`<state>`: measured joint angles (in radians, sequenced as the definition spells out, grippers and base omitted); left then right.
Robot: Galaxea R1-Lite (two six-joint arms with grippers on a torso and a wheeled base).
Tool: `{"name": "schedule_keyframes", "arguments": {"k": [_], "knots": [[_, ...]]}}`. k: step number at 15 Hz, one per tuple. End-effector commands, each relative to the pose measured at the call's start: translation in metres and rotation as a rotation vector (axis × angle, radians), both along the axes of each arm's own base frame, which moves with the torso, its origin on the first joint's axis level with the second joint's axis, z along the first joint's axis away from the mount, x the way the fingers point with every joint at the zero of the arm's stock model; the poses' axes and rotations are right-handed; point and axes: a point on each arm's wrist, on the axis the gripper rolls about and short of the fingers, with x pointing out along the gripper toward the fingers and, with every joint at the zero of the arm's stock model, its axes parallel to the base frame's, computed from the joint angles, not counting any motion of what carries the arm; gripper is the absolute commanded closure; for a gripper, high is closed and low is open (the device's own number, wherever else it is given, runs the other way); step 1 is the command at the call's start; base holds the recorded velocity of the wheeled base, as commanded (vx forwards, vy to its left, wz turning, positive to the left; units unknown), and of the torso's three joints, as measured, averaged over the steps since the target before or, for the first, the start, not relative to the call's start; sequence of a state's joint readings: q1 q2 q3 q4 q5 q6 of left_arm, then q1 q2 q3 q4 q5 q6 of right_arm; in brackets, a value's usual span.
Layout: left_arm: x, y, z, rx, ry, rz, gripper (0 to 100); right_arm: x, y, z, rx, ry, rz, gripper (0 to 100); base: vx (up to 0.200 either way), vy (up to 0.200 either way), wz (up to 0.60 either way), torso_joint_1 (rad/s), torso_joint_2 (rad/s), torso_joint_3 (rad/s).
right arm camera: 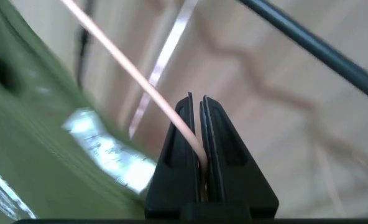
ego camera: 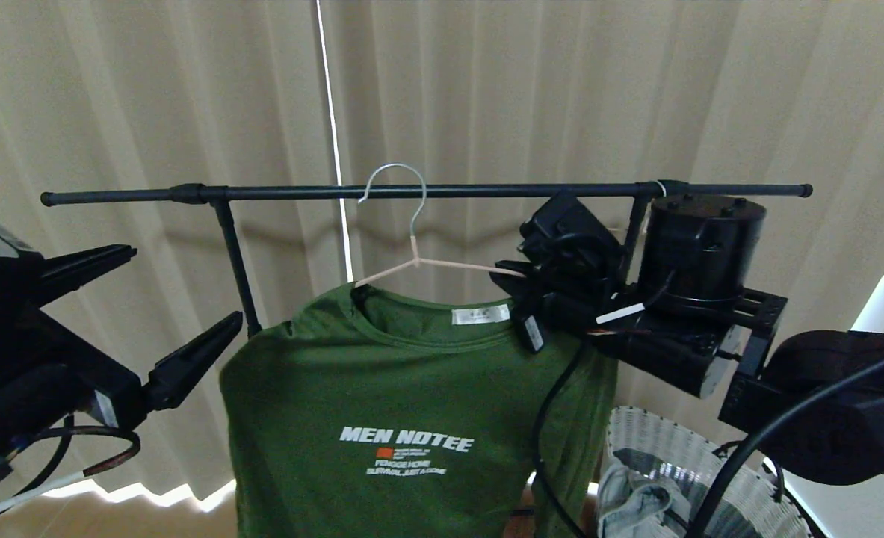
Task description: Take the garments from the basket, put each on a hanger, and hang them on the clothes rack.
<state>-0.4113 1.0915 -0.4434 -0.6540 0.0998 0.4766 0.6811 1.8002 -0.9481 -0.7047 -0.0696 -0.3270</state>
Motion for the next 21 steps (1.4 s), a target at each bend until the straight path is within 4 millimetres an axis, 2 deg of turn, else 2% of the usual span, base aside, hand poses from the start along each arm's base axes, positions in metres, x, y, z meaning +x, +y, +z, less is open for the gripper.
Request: {"name": "schedule_keyframes", "arguments": {"k": [1,4,6,9,12,17,21], "knots": [[-0.007,0.012,-0.002,0.002,0.003,0.055,0,-0.011,-0.032,0.017,0.027,-0.032,-0.052,100,0.000,0.000,0.00,0.000,0.00,0.000],[-0.007,0.015,-0.019,0.025,0.064,0.072,0,-0.018,-0.044,0.022,0.044,-0.036,-0.067,100,0.000,0.000,0.00,0.000,0.00,0.000],[-0.012,0.017,-0.046,0.064,0.160,0.073,0,-0.026,-0.049,0.029,0.074,-0.045,-0.067,100,0.000,0.000,0.00,0.000,0.00,0.000],[-0.015,0.019,-0.073,0.102,0.265,0.082,0,-0.031,-0.053,0.035,0.093,-0.066,-0.065,100,0.000,0.000,0.00,0.000,0.00,0.000],[-0.007,0.016,-0.077,0.086,0.311,0.074,0,-0.036,-0.055,0.042,0.120,-0.090,-0.050,100,0.000,0.000,0.00,0.000,0.00,0.000],[0.015,0.014,-0.076,0.055,0.353,0.045,0,-0.041,-0.058,0.040,0.119,-0.080,-0.021,100,0.000,0.000,0.00,0.000,0.00,0.000],[0.015,0.013,-0.076,0.053,0.356,0.016,0,-0.043,-0.058,0.041,0.161,-0.058,-0.019,100,0.000,0.000,0.00,0.000,0.00,0.000]]}}
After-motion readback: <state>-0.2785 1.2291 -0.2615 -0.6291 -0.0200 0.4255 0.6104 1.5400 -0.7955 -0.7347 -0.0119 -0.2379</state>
